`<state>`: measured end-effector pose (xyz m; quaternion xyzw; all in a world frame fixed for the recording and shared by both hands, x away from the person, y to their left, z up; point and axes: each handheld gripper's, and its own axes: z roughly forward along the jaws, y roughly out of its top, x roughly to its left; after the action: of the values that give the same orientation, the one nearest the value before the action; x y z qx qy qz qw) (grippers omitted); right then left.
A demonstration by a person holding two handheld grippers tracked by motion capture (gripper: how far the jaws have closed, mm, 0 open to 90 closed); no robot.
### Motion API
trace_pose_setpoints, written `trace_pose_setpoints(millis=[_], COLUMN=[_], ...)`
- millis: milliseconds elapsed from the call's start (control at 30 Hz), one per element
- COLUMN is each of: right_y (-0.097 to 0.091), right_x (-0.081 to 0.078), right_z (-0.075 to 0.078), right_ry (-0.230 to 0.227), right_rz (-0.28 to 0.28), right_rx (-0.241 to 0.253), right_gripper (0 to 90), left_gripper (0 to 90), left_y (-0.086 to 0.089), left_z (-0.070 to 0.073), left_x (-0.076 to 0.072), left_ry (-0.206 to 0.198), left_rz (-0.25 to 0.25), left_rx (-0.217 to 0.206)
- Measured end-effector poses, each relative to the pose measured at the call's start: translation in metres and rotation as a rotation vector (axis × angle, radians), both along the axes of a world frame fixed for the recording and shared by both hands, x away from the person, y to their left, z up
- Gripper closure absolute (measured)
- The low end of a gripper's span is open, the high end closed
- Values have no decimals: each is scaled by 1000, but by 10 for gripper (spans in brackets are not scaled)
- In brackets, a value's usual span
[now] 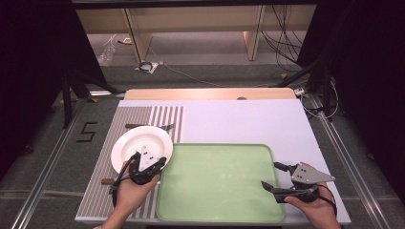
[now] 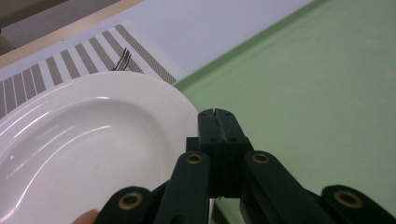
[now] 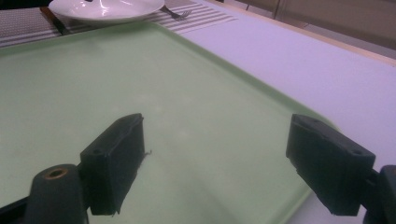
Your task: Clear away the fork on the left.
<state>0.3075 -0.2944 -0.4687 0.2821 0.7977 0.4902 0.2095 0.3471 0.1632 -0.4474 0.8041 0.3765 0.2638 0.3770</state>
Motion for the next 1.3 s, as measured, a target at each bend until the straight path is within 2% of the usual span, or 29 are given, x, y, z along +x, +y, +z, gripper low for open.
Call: trace_pose_setpoints(millis=[233,267,300,400,433,467,500,567,633,667,733,933,1000,1033,1067,1100,1133,1300], right_y=[0,-1,-1,-1,-1,-1,-1,-1,-2,-2,-2,-2,-2,-2,-2,-2,-2,-2], right_x=[0,0,0,1,1,1,1,1,1,1,1,1,1,1,1,1,1,1], right_z=[-1,-1,-1,-1,-1,-1,-1,-1,-1,0,-1,0,-1,-1,-1,-1,-1,-2], right_ry=[-1,-1,0,-2,-2,-2,0,3,3,7,7,7,10,6,6,6,7,9], right_rz=[2,2,0,-1,-1,0,-1,-3,-3,-7,-7,-7,-8,-5,-5,-5,-4,-3], right_rx=[14,14,15,14,14,15,13,13,11,3,3,4,3,12,12,13,13,12], right_gripper=[204,204,204,204,204,204,204,204,204,204,204,204,204,204,204,204,204,204], left_gripper=[897,898,898,898,898,898,897,897,897,897,898,898,898,898,898,897,898,898], left_y=[-13,-13,-15,-17,-17,-17,-17,-16,-16,-16,-16,-19,-19,-19,-20,-20,-20,-19], left_z=[5,5,6,7,7,8,8,9,9,9,7,-4,-9,-9,-13,-13,-16,-17], left_x=[40,40,53,75,75,88,88,108,120,120,134,156,161,161,164,164,167,173], left_ry=[18,18,19,33,33,38,38,56,70,70,99,158,171,171,177,177,182,205], left_rz=[0,0,11,20,20,30,30,43,49,49,52,50,44,44,34,34,10,-28], left_rx=[50,50,70,87,87,97,97,120,128,128,142,173,204,204,234,234,264,295])
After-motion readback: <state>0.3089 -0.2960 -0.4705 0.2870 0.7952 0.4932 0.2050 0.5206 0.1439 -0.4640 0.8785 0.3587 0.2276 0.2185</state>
